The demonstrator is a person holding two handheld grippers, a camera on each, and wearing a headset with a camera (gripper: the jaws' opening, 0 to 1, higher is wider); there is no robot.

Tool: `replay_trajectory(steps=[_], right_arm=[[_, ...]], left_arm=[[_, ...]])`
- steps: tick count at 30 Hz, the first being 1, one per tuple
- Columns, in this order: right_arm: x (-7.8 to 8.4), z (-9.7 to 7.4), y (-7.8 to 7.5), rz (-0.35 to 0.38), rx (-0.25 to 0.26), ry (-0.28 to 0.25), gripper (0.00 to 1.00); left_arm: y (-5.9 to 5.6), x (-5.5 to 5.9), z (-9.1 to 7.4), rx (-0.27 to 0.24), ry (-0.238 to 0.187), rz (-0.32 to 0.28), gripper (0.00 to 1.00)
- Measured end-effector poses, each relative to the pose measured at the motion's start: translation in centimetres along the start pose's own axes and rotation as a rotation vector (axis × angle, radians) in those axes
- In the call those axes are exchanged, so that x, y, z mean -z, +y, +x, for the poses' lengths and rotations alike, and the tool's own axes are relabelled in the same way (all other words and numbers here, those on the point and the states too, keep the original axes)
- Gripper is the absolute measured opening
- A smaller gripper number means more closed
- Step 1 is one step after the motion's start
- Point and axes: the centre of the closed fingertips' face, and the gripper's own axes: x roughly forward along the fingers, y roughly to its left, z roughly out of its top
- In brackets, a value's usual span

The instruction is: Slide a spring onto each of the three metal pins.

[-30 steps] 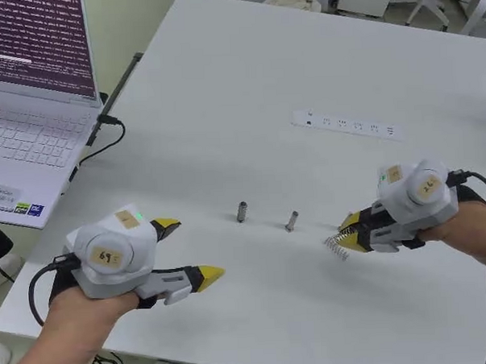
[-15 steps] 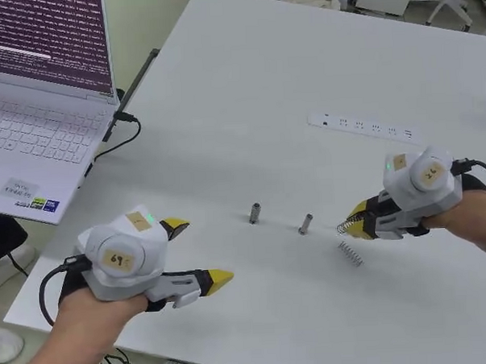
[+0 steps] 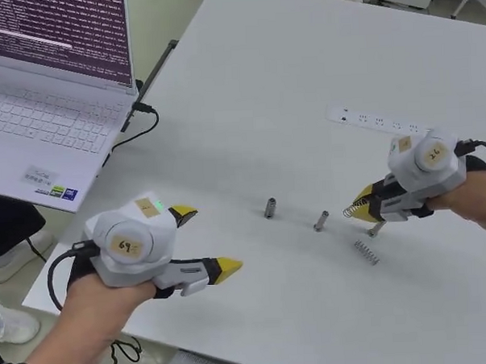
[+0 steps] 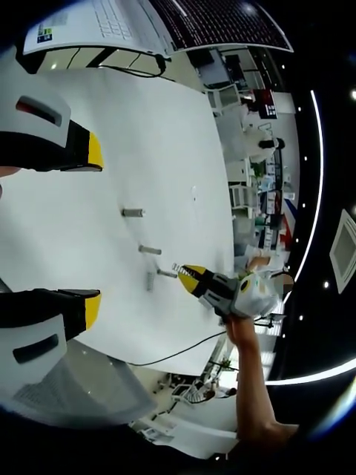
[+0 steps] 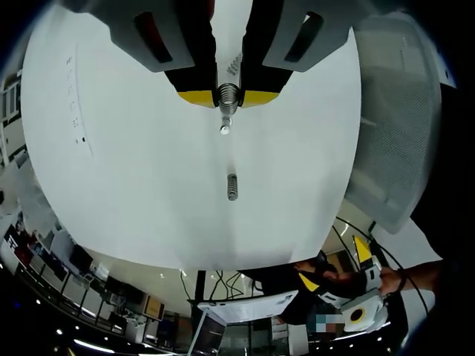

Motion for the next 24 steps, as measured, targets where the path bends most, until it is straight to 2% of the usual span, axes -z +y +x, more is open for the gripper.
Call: replay_trajectory(steps=[7, 15, 24], right_arm=[[-0.6, 0.8, -0.6, -0.017, -0.005, 0.009, 0.09], [-0.7, 1.9, -0.5, -0.043, -0.024, 0.031, 0.09], [-0.9, 3.2, -0.6, -0.056, -0.043, 0.041, 0.09]], left_arm=[[0.2, -0.1, -0.3, -0.006, -0.003, -0.013, 0.60], [0.6, 0.0, -0.5, -0.016, 0.001, -0.015, 0.60], [0.8, -0.7, -0.6, -0.021, -0.009, -0.021, 0.60]])
